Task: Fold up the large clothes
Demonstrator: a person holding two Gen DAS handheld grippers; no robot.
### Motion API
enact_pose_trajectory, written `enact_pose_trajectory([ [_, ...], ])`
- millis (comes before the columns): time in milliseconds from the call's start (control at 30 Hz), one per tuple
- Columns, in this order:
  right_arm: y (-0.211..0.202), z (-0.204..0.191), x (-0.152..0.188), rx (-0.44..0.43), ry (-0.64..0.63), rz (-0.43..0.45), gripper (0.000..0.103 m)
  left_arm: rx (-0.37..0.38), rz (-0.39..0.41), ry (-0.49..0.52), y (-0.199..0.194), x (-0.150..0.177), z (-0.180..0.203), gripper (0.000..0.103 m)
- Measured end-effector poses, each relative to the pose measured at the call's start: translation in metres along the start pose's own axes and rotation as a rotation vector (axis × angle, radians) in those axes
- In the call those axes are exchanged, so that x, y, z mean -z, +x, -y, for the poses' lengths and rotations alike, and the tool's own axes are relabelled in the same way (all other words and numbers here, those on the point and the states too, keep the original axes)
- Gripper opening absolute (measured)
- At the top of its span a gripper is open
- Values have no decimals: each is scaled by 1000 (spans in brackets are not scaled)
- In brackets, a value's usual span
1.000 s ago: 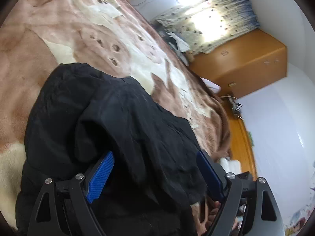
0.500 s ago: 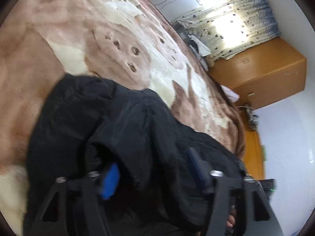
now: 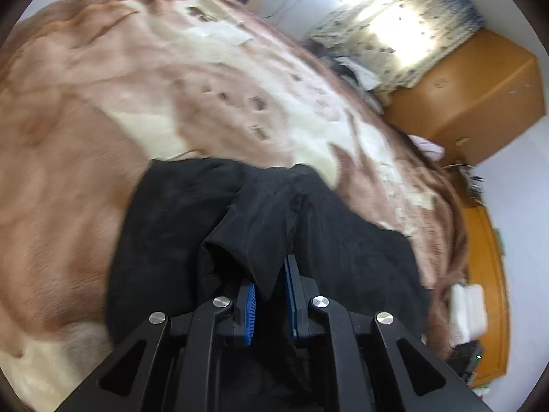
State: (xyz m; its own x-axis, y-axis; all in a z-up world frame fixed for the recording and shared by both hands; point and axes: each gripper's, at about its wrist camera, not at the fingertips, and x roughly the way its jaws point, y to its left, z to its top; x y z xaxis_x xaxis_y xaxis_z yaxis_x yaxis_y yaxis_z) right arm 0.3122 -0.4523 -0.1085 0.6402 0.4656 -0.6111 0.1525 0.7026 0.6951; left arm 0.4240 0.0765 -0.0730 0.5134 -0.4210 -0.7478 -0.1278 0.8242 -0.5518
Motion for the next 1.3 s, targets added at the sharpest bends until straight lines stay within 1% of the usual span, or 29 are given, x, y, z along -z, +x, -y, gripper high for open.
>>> enact_pose_trajectory([
  [33, -3, 2, -1, -12, 12, -1, 7, -4, -15, 1, 1, 2, -2, 15],
  [67, -10, 0, -3, -22, 11, 4, 7, 18, -14, 0, -2, 4, -4, 15],
  [100, -17, -6, -4, 3, -14, 24, 7, 32, -12, -1, -5, 4, -4, 16],
  [167, -37, -31, -6, 55, -138, 95, 9, 23, 3, 35, -18, 4, 2, 19],
  [200, -42, -42, -7, 76, -181, 112, 9, 9, 21, 59, -25, 4, 6, 23],
  [233, -47, -56, -8, 93, -230, 130, 9, -2, 41, 88, -33, 3, 12, 23],
  [267, -51, -74, -9, 84, -300, 147, 12, -13, 75, 124, -44, 2, 20, 25],
  [300, -51, -86, -10, 74, -347, 146, 14, -16, 102, 150, -50, 3, 27, 34],
  [333, -47, -103, -11, 71, -404, 131, 22, -9, 128, 178, -57, 3, 36, 55],
  [367, -41, -117, -11, 68, -447, 119, 28, 13, 133, 197, -59, 2, 45, 67],
  [400, -35, -126, -9, 66, -473, 108, 30, 41, 130, 208, -59, 0, 51, 79],
  [433, -28, -134, -7, 75, -497, 92, 34, 78, 122, 216, -57, -1, 58, 79],
  [467, -20, -141, -5, 84, -515, 80, 34, 87, 109, 223, -54, -1, 63, 79],
  [500, -11, -147, -2, 73, -534, 60, 34, 82, 98, 233, -50, -1, 67, 79],
  [567, 0, -145, 8, 58, -552, 12, 34, 41, 59, 259, -37, 3, 73, 79],
  [633, 14, -138, 13, 79, -571, -40, 36, 20, 18, 294, -24, 10, 76, 79],
  [667, 25, -134, 18, 112, -592, -84, 36, -5, -23, 308, -13, 15, 73, 79],
  [700, 31, -130, 23, 148, -606, -110, 36, -25, -49, 313, -6, 19, 71, 79],
  [733, 36, -127, 29, 188, -621, -130, 36, -53, -73, 320, 3, 25, 66, 79],
  [767, 40, -125, 32, 202, -630, -142, 36, -73, -92, 329, 10, 30, 62, 79],
  [833, 44, -114, 35, 236, -627, -153, 37, -94, -110, 352, 20, 39, 56, 79],
  [933, 51, -101, 39, 244, -618, -167, 37, -69, -113, 327, 25, 45, 47, 79],
  [967, 54, -99, 38, 246, -603, -174, 37, -65, -113, 326, 27, 46, 45, 79],
  [1033, 57, -100, 37, 257, -582, -182, 37, -81, -121, 324, 30, 48, 44, 79],
  [1100, 59, -102, 38, 268, -582, -183, 37, -88, -115, 331, 30, 51, 45, 79],
  [1167, 61, -101, 39, 284, -585, -196, 37, -106, -137, 324, 30, 54, 43, 79],
  [1233, 56, -103, 36, 297, -546, -208, 37, -122, -169, 299, 28, 57, 41, 79],
  [1267, 50, -105, 36, 298, -534, -201, 37, -107, -173, 292, 22, 60, 39, 79],
  [1300, 37, -109, 37, 284, -525, -170, 37, -96, -162, 291, 15, 62, 39, 79],
])
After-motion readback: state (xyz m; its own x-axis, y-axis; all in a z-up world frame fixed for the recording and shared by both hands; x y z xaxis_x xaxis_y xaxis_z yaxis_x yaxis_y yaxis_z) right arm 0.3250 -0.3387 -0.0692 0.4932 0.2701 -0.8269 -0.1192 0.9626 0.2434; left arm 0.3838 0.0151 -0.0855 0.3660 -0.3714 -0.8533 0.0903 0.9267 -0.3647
